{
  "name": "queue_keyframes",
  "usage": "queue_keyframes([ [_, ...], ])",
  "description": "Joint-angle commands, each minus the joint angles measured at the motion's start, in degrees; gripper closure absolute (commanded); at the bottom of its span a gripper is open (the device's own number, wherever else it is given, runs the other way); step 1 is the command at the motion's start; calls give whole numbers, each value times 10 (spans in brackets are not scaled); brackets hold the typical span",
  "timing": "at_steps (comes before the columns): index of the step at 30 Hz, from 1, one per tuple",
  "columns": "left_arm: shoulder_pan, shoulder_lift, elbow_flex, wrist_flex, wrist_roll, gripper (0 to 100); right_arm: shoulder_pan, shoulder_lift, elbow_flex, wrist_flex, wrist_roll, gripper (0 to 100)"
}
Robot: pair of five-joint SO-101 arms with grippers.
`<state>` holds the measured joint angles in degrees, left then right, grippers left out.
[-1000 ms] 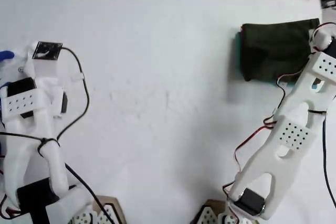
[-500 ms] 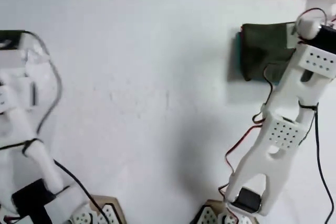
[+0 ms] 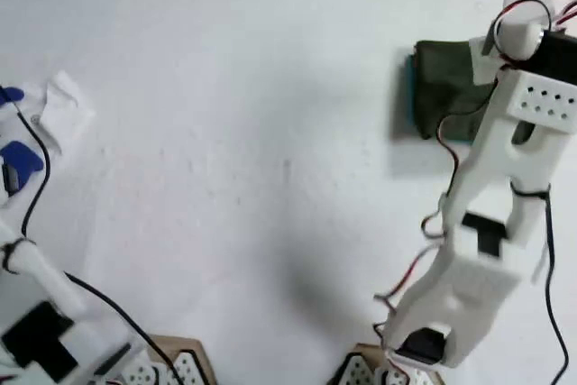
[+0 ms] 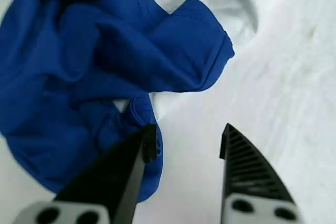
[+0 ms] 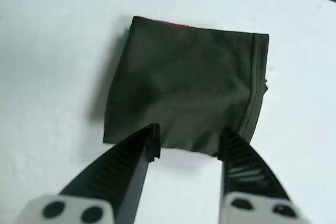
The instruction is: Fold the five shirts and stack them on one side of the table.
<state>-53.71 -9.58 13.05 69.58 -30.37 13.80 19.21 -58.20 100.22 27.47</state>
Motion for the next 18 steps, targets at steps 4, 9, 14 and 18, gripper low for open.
queue_keyframes([
  [4, -5, 126, -84, -26, -1, 782, -44, -282, 351, 11, 0, 820],
  [9, -4, 229, -180, -24, -1, 782, -67, -428, 527, 0, -3, 820],
  [14, -4, 336, -269, -21, -5, 779, -73, -536, 651, -25, -4, 820],
  [18, -2, 413, -328, -20, -5, 781, -72, -586, 712, -35, -4, 821],
])
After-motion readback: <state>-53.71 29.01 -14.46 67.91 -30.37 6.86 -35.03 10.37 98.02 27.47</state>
